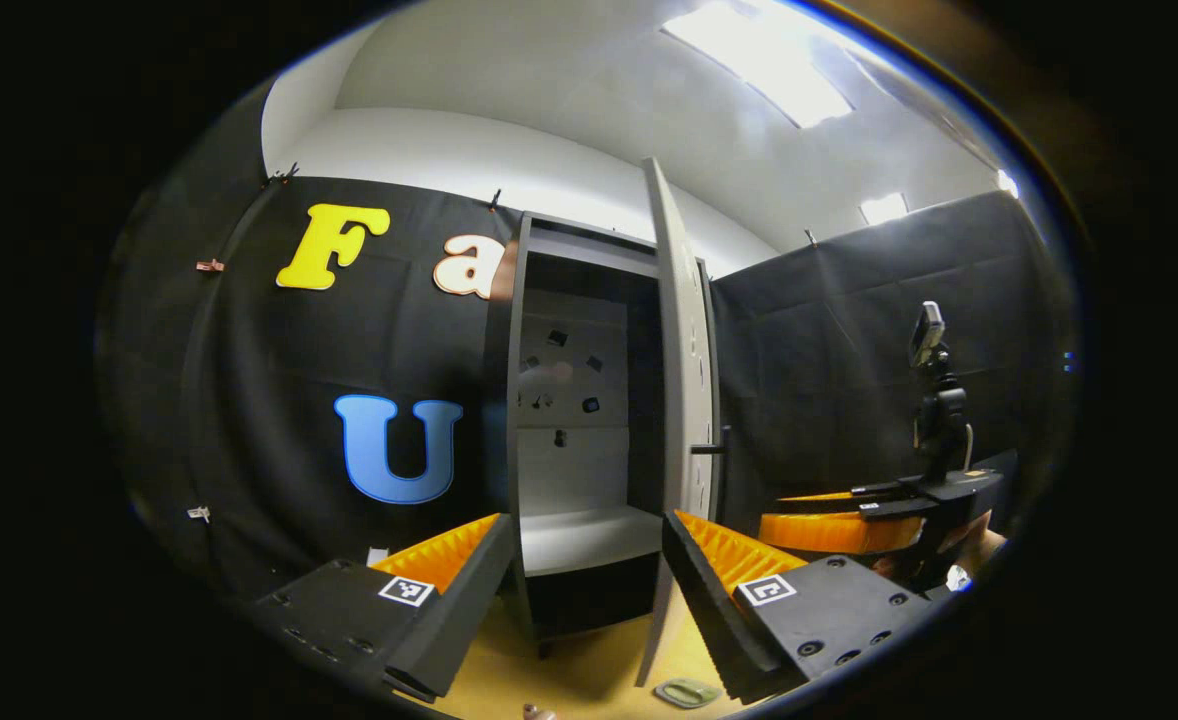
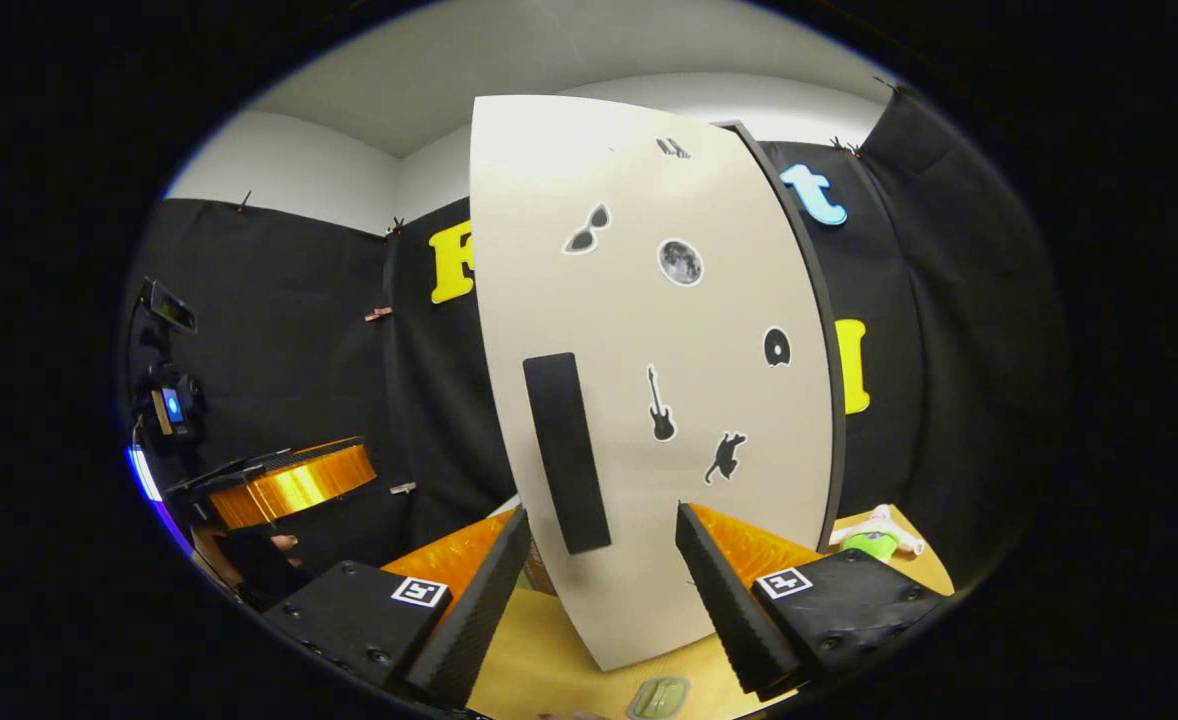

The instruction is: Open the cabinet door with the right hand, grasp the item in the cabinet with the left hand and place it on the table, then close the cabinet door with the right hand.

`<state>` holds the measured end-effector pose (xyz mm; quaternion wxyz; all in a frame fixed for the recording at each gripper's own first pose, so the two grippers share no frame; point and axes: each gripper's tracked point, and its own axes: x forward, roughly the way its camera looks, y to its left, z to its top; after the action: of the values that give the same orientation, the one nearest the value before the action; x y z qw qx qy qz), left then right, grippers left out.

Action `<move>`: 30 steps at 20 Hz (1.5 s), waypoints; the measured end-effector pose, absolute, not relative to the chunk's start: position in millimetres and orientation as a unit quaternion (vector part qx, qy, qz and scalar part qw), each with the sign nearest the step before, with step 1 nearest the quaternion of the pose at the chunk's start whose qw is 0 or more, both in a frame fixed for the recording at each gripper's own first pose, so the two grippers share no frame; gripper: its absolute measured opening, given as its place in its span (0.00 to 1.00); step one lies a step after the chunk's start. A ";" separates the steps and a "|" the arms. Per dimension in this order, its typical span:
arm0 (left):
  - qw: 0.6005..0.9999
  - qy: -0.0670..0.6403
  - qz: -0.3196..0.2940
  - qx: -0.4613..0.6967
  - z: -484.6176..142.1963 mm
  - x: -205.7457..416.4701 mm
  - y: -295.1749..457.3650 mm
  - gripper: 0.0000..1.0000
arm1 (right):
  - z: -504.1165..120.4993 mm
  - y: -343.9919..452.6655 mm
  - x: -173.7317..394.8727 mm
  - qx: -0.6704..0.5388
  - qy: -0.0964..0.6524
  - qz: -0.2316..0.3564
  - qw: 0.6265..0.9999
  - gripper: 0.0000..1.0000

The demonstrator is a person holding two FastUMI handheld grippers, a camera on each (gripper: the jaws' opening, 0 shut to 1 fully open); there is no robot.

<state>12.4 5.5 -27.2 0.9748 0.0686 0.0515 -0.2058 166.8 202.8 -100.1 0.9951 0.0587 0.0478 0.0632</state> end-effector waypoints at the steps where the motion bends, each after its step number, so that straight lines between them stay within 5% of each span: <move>1: 0.975 0.054 -0.205 0.062 -28.9 15.8 5.8 0.94 | -96.7 196.9 163.3 0.050 0.040 0.043 0.997 0.96; 6: 0.980 0.050 -0.187 0.051 -28.9 25.5 -8.5 0.95 | -86.4 146.0 158.6 -0.001 0.020 -0.066 0.998 0.96; 10: 0.983 0.060 -0.162 0.060 -35.5 32.7 -19.8 0.94 | -71.6 122.1 161.6 -0.014 -0.011 -0.100 0.995 0.96; 30: 0.989 0.058 -0.092 0.098 -49.5 58.4 -43.5 0.95 | -59.3 84.9 167.8 -0.026 -0.016 -0.074 0.997 0.96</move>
<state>58.4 -43.5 -49.5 0.9893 0.0978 0.0581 -0.0917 167.8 84.9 -59.3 0.9967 -0.0262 -0.0162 -0.0745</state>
